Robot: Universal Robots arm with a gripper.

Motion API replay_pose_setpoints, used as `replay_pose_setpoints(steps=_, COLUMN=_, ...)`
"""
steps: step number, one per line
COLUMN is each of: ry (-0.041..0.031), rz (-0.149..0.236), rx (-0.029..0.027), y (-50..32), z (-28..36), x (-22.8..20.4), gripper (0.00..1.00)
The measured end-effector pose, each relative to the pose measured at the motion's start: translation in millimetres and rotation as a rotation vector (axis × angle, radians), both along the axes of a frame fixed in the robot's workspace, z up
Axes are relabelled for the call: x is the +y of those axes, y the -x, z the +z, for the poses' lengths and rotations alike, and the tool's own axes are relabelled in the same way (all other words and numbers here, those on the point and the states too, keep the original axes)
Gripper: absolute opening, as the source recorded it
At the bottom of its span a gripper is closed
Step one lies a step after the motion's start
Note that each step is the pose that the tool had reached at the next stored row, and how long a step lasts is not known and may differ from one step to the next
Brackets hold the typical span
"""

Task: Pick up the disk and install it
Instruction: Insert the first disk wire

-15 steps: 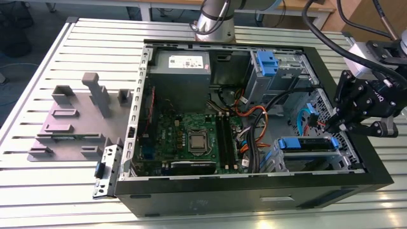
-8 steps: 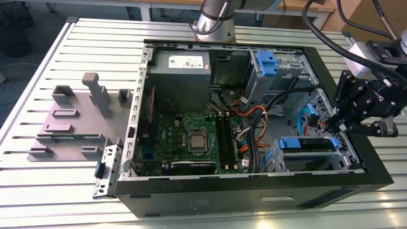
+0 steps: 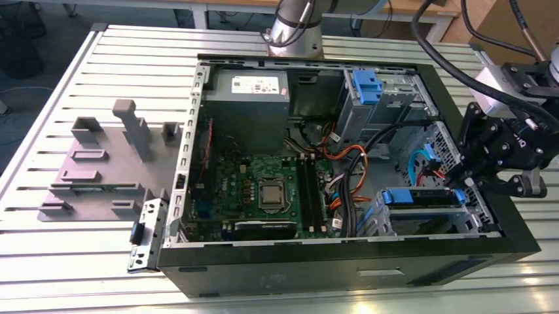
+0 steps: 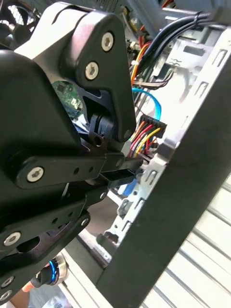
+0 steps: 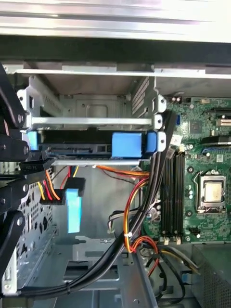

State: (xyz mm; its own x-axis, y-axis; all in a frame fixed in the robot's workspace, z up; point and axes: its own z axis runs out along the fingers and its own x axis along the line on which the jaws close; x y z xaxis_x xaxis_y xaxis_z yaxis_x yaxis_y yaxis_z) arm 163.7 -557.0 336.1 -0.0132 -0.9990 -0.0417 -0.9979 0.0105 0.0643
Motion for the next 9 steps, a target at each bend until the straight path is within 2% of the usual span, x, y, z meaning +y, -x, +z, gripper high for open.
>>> replay_pose_setpoints(steps=4, ry=0.0000, rz=0.000, rx=0.0000, y=7.2, z=-0.2, x=-3.9, gripper=0.20)
replay_pose_setpoints(steps=6, ry=-0.0002, rz=0.000, rx=0.0000, y=7.6, z=-0.3, x=-8.9, gripper=0.20)
replay_pose_setpoints(steps=9, ry=0.0003, rz=0.000, rx=0.0000, y=8.0, z=-0.3, x=-12.0, gripper=0.20)
